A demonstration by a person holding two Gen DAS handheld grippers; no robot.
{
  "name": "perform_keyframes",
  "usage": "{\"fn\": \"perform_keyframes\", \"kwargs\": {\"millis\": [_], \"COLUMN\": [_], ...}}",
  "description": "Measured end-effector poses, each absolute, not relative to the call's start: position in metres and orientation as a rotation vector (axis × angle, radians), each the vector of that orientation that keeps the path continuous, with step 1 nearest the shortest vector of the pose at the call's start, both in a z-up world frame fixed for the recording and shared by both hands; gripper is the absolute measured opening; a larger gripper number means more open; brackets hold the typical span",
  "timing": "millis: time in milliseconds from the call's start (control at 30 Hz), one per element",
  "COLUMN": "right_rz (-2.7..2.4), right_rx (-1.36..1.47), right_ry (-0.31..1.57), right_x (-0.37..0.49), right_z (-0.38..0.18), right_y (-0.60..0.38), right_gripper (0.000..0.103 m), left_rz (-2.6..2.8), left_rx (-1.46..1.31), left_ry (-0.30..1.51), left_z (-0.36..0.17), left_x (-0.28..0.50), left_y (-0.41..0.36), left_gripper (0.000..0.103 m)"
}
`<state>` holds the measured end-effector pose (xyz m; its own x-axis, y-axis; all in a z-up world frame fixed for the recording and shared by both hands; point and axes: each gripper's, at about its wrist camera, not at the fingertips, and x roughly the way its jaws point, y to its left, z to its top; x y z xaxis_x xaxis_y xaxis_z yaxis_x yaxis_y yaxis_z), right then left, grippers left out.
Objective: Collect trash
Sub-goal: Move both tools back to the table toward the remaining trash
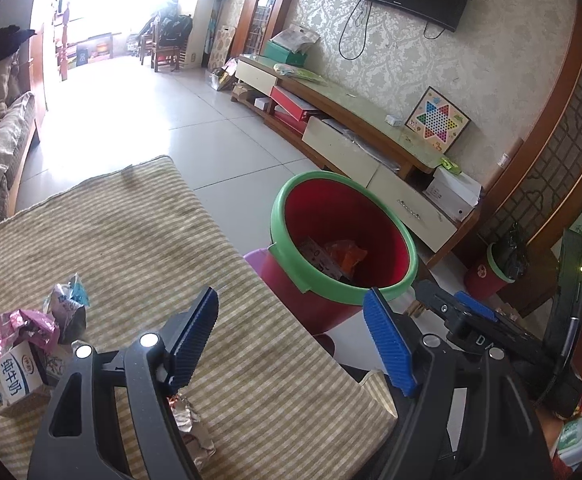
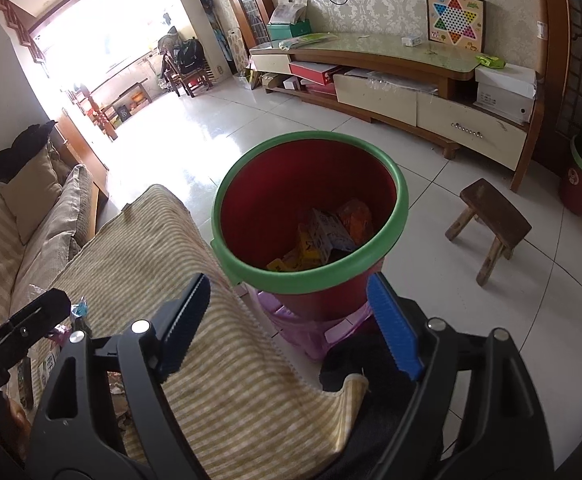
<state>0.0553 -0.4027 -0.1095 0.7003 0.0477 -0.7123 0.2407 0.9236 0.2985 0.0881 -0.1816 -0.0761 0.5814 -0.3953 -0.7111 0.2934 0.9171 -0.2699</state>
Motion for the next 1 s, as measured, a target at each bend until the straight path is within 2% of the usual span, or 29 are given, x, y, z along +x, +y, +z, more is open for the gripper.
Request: {"fn": "perform_keyframes", "kwargs": {"millis": [233,533,633,700,800,1000], "right_rz": [-0.061,0.039,0.08,0.105,0.139,0.209], "right_rx": [0.33,0.282,0.273,0.26,0.275,0.278], "right_ry": [0.831,0.866,0.874,0.881,0.903,0.936], "right_x": [0.039,0.031,0.031,0.032,0.034,0.029], "right_z": [-0.111,-0.107,-0.105,-0.105,-0.108,-0.112], "right_y": [-0.363,-0.324,-0.313,-0.305,-0.295,-0.277], "right_gripper": [0.08,0.081,0.081,0.081,0.081,0.081], "left_rz": [-0.315,-0.072,-0.044,-0.051,-0.079,-0.223], "left_rx": [-0.149,-0.279,-0.218,-0.113,0.035,0.119], "left_ry": [0.854,0.87,0.896,0.92,0.982,1.15], "left_z": [-0.084,-0.1,-0.115,-0.124,-0.137,-0.163], "left_x": [0.054,0.047,0.047,0.051,0.067,0.109], "left_y": [-0.133,-0.005,0.027,0.038,0.047,0.05], "left_gripper": [0.074,0.077,0.079,0.085,0.086,0.087]}}
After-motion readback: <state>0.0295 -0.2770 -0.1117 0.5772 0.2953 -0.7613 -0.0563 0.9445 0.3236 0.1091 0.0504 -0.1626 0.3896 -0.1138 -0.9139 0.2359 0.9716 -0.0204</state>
